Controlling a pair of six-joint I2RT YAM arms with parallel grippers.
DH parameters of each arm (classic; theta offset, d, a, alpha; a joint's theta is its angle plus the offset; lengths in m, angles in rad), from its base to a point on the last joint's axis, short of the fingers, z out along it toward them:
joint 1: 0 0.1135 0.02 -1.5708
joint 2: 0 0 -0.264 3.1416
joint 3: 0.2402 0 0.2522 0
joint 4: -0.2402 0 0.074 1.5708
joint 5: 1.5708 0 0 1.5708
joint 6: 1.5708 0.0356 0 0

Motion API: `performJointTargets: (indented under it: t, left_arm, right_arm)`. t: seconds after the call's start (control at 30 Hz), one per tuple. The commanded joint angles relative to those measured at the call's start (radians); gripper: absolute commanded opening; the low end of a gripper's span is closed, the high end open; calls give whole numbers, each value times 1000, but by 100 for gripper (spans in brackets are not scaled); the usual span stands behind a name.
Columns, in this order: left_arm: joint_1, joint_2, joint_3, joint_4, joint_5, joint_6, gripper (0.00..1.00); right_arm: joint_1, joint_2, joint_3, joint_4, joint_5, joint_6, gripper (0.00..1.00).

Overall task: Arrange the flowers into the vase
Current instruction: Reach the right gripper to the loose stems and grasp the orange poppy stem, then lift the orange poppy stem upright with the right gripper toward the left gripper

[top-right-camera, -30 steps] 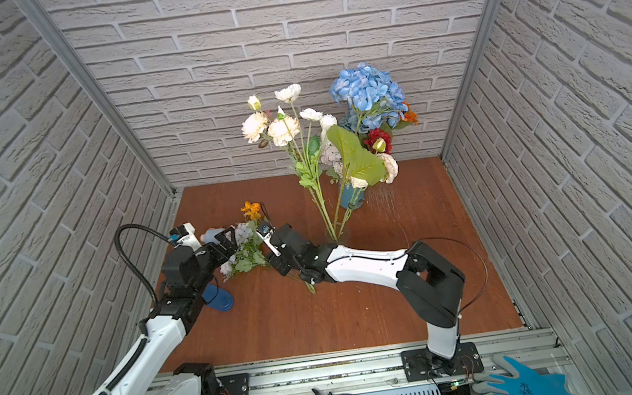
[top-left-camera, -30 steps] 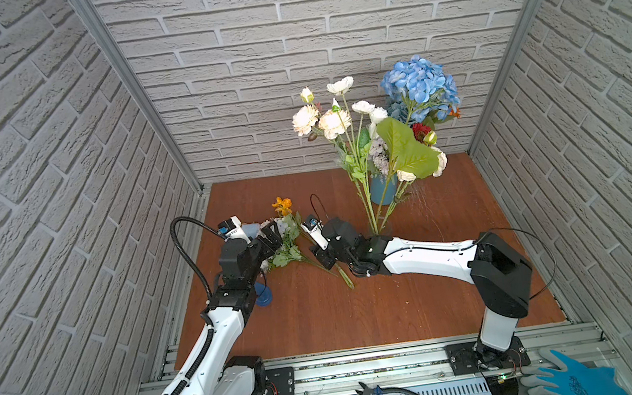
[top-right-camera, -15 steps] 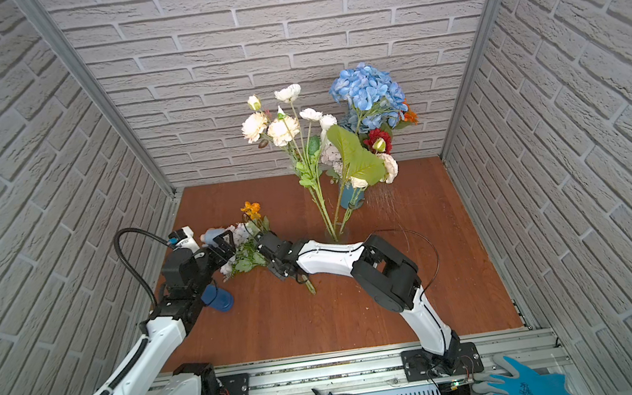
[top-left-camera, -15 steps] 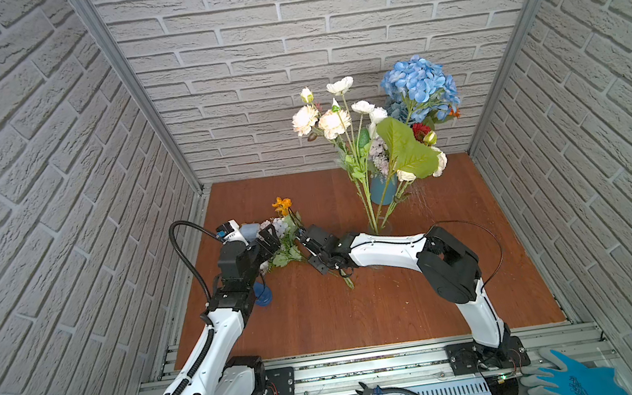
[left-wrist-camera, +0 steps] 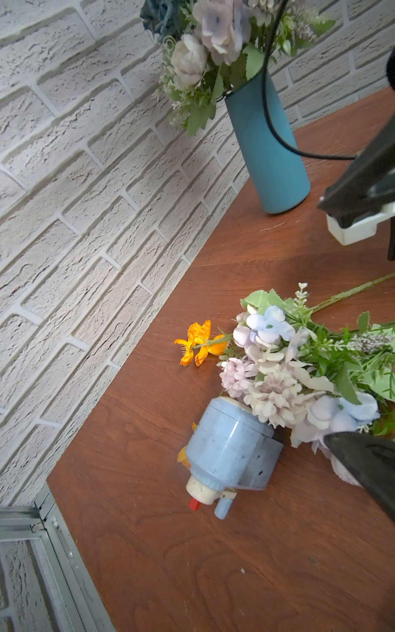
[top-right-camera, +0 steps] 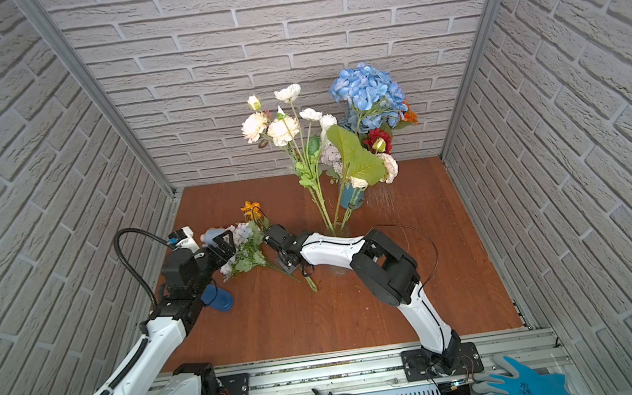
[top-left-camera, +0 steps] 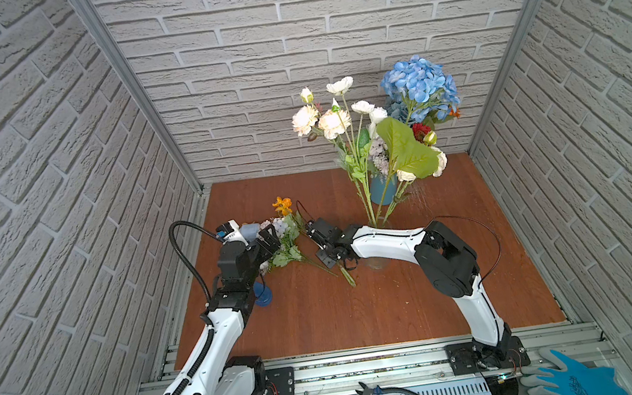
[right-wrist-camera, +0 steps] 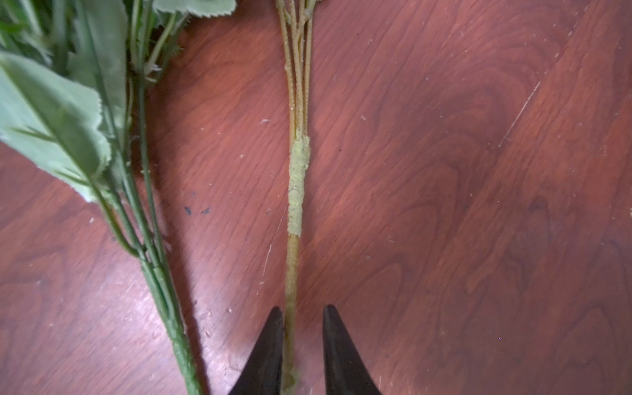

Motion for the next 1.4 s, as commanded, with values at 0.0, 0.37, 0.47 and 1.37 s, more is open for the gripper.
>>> performJointTargets:
  t: [0.0, 0.37, 0.47, 1.37]
  left_arm:
    - [7, 0, -13, 47, 8, -7, 98]
    - [10, -2, -10, 45, 9, -8, 98]
    - [8, -2, -9, 45, 9, -7, 98]
    - [-81, 57, 86, 311, 307, -134, 91]
  right_arm:
    - [3, 29, 6, -1, -17, 25, 23]
    - [-1, 65, 26, -27, -26, 32, 17]
    - [-2, 58, 36, -38, -27, 18, 5]
    - [-26, -504, -217, 251, -64, -20, 5]
